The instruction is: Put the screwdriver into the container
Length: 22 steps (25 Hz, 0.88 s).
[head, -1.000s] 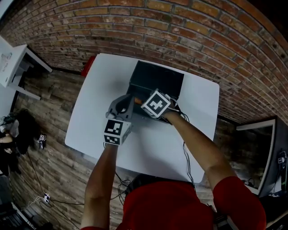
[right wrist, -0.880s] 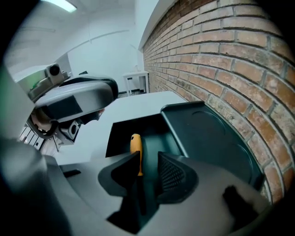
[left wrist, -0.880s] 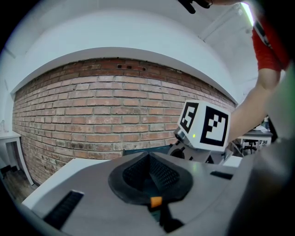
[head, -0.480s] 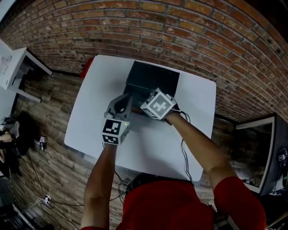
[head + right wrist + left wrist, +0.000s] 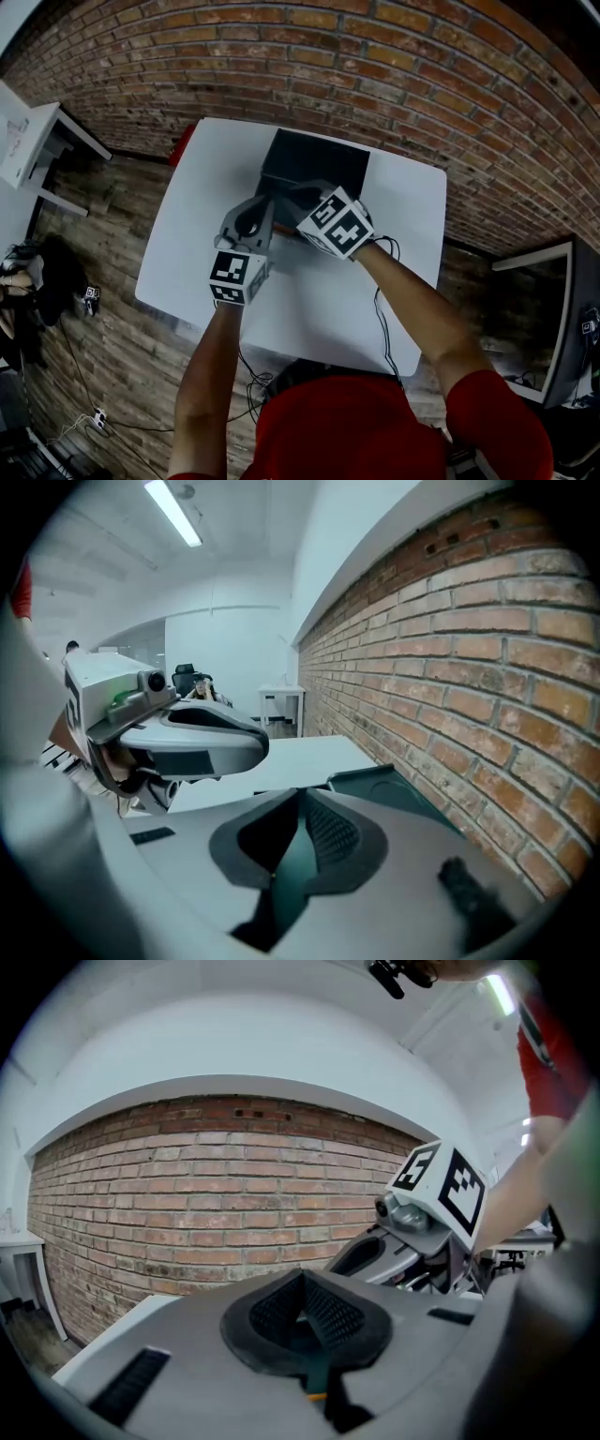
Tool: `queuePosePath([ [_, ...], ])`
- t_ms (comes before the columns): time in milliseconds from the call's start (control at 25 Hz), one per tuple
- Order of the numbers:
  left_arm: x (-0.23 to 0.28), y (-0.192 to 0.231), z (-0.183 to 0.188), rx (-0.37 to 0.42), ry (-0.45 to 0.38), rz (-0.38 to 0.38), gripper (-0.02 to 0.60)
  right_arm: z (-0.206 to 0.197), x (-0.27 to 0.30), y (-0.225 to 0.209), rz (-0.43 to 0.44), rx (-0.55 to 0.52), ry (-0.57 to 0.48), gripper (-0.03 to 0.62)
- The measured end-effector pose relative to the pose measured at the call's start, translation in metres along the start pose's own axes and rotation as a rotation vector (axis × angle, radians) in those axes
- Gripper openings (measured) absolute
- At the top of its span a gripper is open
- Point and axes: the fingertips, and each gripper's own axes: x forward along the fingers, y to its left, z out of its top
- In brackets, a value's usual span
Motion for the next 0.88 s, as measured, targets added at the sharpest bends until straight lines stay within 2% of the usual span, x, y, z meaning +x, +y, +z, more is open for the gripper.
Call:
queuePosePath([
  [280,-0.011,-0.014,0.021,0.003,-0.045,-0.013,0.014,0.031,-0.035,0.010,-0.040,-0.041,-0.161,0.038],
  [520,-0.025,-0.028,0.040,-0.030,-0.070,-0.023,0.014,0.058,-0.073,0.023,-0.043,-0.054,-0.319,0.035],
  [680,-0.039,-0.041,0.066,-0.049,-0.139,-0.045,0.014,0.080,-0.110,0.038,-0.032,-0.051,-0.454,0.034],
  [880,-0.056,-0.051,0.100,-0.082,-0.240,-0.042,0.012,0.094,-0.145,0.055,-0.009,-0.046,-0.564,0.034],
])
